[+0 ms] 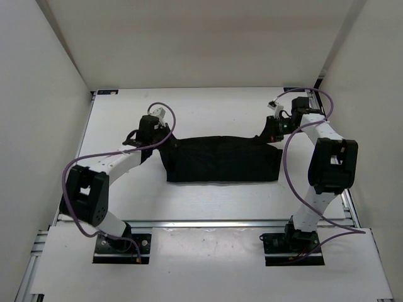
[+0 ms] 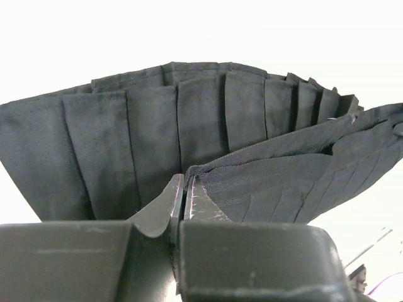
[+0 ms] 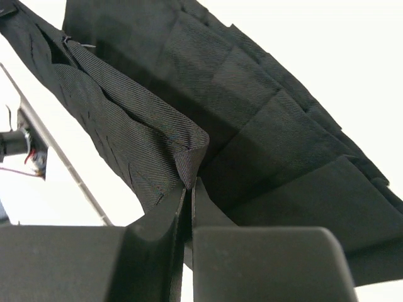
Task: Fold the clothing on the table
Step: Fold the skirt
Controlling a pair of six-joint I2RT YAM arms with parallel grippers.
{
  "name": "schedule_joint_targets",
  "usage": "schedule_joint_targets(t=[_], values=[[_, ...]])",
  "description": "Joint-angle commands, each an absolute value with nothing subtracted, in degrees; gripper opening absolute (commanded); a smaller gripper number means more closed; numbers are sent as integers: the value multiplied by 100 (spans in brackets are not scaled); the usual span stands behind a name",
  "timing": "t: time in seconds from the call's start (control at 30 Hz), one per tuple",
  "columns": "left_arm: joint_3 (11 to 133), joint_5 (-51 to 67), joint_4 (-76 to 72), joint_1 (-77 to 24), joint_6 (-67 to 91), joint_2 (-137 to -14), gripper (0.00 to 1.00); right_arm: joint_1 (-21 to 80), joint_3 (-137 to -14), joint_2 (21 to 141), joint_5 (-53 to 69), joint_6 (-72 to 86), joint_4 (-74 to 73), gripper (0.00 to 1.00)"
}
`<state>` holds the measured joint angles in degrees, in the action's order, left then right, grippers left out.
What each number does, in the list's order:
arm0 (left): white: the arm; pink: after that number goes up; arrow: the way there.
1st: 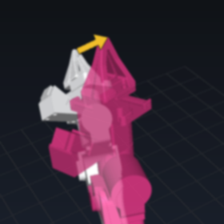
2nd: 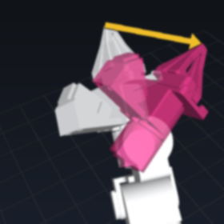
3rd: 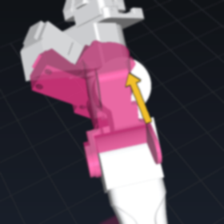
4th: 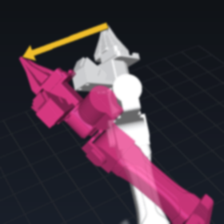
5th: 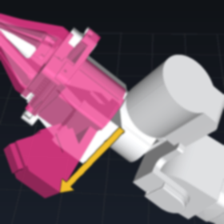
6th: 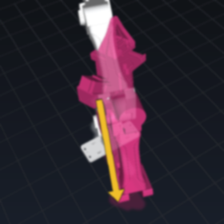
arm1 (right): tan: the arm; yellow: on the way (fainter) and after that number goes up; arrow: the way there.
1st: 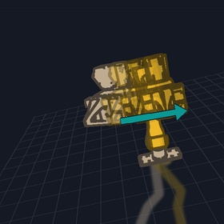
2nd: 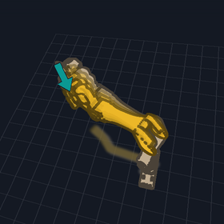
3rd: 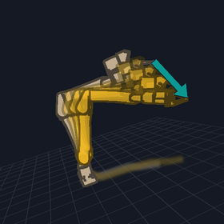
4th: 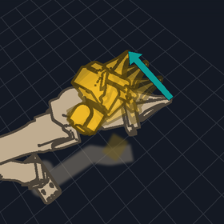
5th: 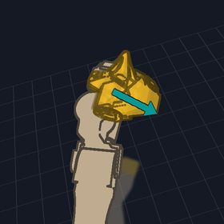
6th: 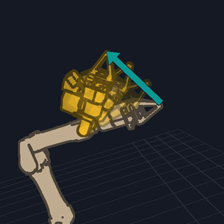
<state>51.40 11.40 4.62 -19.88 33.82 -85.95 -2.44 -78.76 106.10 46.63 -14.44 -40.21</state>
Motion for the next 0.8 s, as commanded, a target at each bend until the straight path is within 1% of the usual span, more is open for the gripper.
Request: schedule_joint_targets(t=[0.0,0.1,0.23,0.37,0.5,0.67,0.73,0.77], values=[[5536,1036,290,-1670,3471,-8928,0,-396,-8007,10459,3912,-1073,-3604,0],[5887,1072,412,-1643,3419,-9367,0,-282,-8173,10591,3350,-879,-3533,0],[6327,1151,492,-1608,3313,-9913,0,-290,-8402,10941,2989,-791,-3463,0],[6767,1248,554,-1643,3217,-10282,0,-299,-8490,11048,2059,-564,-3322,0],[7242,1301,588,-1635,3217,-10660,0,-422,-8455,11065,1452,-247,-3252,0],[7839,1529,554,-1626,3226,-11222,0,-466,-8534,11144,1213,-141,-3138,0],[8094,1564,562,-1652,3243,-11425,3,-483,-8622,11206,1056,-44,-3059,0],[8269,1556,632,-1670,3226,-11574,11,-492,-8631,11241,1002,-27,-3059,0]])
